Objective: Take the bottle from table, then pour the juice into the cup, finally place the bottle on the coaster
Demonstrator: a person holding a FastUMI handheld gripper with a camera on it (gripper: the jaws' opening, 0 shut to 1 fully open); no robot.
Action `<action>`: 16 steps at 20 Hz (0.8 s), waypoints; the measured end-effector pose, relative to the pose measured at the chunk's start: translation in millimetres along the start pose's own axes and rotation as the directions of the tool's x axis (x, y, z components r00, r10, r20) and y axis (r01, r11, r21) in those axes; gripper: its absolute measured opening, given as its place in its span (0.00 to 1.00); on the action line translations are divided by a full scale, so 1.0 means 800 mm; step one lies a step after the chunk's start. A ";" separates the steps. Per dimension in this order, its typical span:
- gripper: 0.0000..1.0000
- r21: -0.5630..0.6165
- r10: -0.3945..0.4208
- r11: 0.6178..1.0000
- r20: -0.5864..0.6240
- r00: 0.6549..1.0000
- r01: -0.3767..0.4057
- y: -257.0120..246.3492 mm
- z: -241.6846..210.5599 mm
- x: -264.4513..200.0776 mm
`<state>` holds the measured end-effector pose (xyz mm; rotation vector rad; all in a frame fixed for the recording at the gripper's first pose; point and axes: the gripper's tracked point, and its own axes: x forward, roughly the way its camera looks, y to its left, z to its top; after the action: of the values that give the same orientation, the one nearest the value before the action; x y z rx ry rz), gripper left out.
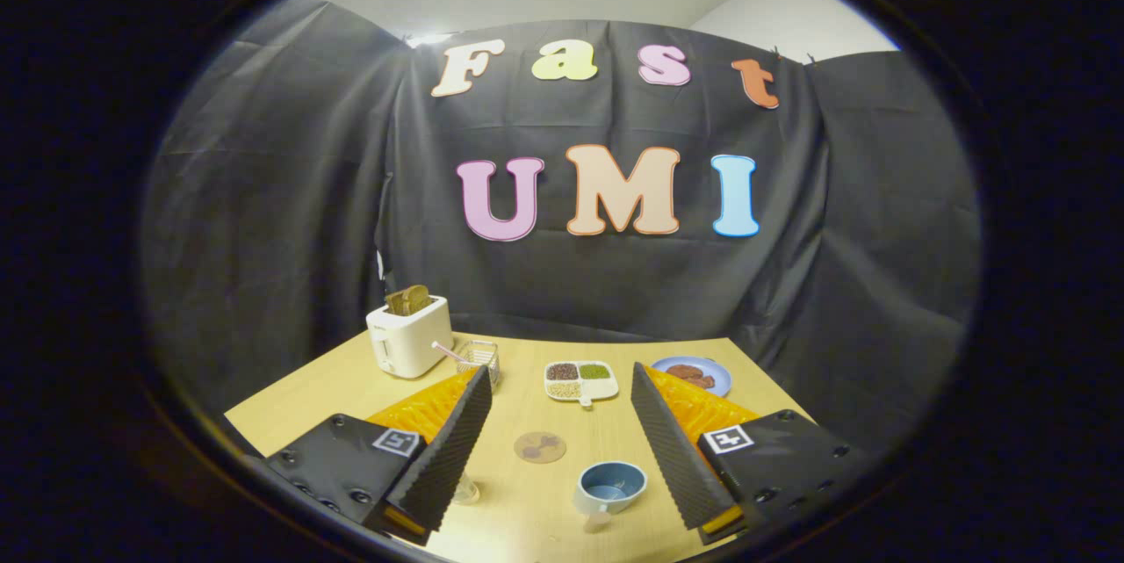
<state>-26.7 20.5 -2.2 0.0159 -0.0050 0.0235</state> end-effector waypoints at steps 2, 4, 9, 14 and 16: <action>1.00 0.001 -0.001 1.000 -0.011 1.000 0.001 0.007 -0.007 -0.005; 1.00 0.003 -0.001 1.000 -0.014 1.000 0.001 0.015 -0.010 -0.008; 1.00 -0.011 0.002 1.000 -0.037 0.999 -0.002 0.053 -0.026 -0.018; 1.00 -0.019 -0.018 1.000 -0.081 0.997 0.016 0.100 -0.054 -0.031; 1.00 -0.013 -0.018 1.000 -0.097 0.995 0.017 0.122 -0.065 -0.034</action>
<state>-56.2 118.0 -52.6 0.0030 0.0918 0.0064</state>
